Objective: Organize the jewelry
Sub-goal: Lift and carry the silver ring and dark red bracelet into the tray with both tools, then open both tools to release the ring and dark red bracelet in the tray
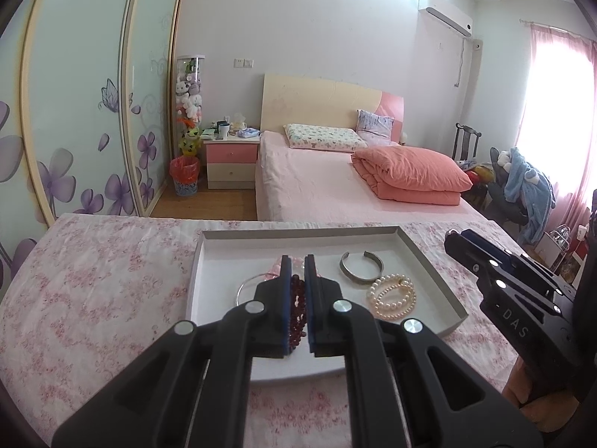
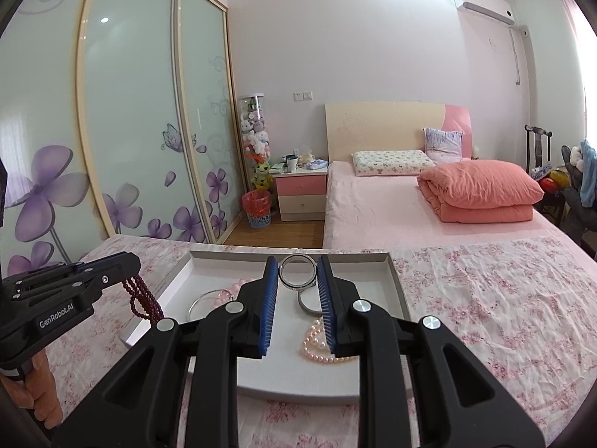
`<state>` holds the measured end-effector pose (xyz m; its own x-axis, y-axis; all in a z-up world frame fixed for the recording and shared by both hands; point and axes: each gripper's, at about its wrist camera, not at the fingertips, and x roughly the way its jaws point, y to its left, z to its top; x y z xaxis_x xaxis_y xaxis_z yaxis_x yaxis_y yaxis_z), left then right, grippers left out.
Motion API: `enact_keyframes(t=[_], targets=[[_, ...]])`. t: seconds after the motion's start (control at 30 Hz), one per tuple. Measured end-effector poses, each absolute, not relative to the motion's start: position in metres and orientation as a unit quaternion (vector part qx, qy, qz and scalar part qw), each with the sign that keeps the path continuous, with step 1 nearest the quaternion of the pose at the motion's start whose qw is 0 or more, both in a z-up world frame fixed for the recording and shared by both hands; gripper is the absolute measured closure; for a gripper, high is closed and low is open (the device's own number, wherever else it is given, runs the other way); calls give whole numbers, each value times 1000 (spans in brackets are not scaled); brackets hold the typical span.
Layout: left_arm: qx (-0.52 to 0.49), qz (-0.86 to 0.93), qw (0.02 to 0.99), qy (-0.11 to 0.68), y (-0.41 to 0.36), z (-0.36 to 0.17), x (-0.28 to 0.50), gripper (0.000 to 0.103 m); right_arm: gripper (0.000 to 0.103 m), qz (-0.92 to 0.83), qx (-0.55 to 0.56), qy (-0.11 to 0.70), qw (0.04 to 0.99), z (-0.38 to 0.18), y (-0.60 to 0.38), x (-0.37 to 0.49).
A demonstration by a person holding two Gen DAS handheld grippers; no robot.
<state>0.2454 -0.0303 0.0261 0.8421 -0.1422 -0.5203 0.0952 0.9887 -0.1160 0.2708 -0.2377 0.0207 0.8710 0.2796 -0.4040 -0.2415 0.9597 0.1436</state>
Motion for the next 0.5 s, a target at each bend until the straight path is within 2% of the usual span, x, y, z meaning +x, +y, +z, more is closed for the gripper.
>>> enact_keyframes(t=[0.5], targets=[[-48,-67,950,301,-30,-1,282,95,80,136,59,266,952,-12,-227,306]])
